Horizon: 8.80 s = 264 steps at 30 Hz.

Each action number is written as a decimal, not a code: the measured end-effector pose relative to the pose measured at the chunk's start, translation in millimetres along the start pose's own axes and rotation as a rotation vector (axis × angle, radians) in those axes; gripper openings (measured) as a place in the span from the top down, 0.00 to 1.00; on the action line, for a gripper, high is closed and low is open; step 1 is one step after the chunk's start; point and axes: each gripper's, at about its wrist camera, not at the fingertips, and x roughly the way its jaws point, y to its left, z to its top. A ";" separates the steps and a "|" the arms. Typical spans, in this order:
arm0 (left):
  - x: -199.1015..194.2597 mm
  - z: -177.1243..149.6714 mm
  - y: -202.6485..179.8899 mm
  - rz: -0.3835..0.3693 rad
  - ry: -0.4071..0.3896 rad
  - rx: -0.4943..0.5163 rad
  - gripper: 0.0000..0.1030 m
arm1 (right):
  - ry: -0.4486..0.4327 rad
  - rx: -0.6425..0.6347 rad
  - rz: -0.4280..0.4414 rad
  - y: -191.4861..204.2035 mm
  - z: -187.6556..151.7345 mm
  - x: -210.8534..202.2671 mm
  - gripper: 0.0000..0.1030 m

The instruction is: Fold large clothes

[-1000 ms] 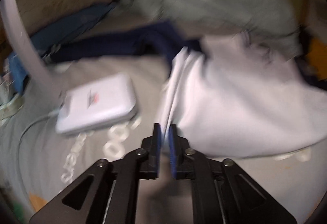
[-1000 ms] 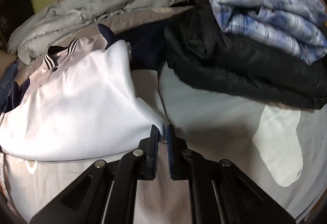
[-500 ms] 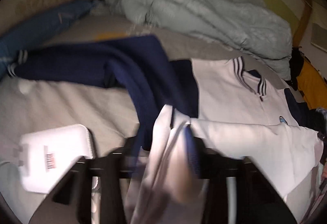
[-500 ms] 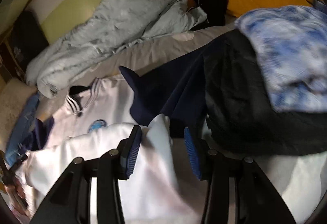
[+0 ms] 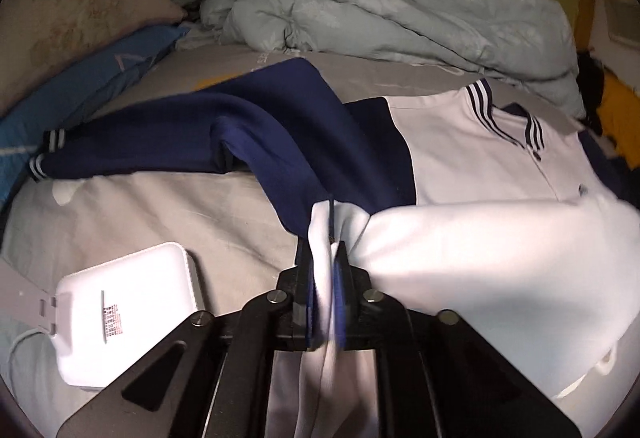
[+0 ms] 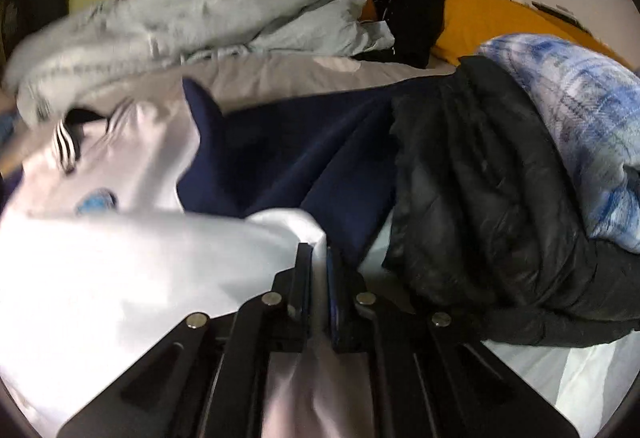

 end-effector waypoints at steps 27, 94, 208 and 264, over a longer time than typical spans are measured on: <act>-132.2 -84.3 -74.3 -0.268 -0.054 -0.053 0.18 | 0.001 0.125 0.464 43.8 -93.3 -138.2 0.33; -233.7 -152.9 -132.6 -0.211 -0.235 0.146 0.39 | -0.156 0.151 0.328 17.1 -124.1 -228.1 0.70; -65.4 -85.8 -154.7 -0.142 -0.108 0.117 0.00 | 0.228 0.503 0.327 -43.1 24.3 34.3 0.57; -115.3 -90.1 -185.2 -0.493 -0.039 0.186 0.39 | -0.172 0.071 0.347 44.1 -53.2 -182.5 0.66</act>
